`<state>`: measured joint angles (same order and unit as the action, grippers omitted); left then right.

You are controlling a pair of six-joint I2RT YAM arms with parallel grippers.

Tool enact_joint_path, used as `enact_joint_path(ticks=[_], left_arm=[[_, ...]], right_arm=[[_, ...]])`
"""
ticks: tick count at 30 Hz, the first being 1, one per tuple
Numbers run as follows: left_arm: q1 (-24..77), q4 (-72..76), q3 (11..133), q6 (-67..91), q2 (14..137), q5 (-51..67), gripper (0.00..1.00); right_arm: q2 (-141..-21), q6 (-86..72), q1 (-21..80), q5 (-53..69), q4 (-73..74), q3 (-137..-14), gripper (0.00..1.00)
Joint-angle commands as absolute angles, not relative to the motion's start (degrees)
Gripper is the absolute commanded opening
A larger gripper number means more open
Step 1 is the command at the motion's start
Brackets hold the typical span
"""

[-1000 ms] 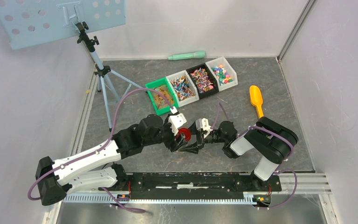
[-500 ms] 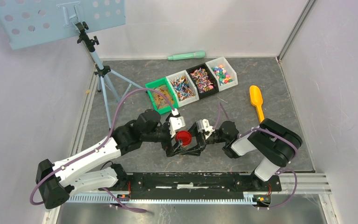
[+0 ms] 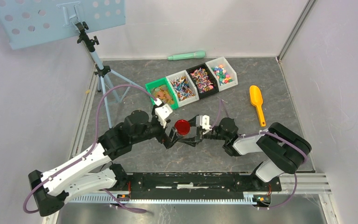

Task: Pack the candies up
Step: Screw the bottle lid onto the packing bottle.

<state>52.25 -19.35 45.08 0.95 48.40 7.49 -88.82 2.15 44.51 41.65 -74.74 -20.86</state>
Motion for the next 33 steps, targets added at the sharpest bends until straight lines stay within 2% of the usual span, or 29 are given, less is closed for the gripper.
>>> enact_joint_path(ticks=[1,8,15,25,33], left_arm=[[52.4,-18.9,49.0,11.0,48.8,-2.6,1.00],[52.5,-22.4,53.9,17.1,52.2,-10.1,1.00],[53.1,-22.2,56.9,19.7,58.3,-12.0,1.00],[53.3,-16.6,53.2,20.8,59.9,-10.6,0.88],[53.9,-13.2,51.8,22.2,62.7,-10.1,0.85]], right_arm=[[-87.4,4.9,44.6,35.7,-68.4,-24.5,0.35],[-86.9,6.0,44.8,28.0,-62.2,-26.3,0.35],[-86.9,5.7,45.0,27.2,-61.4,-26.5,0.35],[-86.3,5.2,45.2,27.2,-61.7,-26.8,0.35],[-86.7,5.0,45.6,27.1,-61.9,-27.1,0.35]])
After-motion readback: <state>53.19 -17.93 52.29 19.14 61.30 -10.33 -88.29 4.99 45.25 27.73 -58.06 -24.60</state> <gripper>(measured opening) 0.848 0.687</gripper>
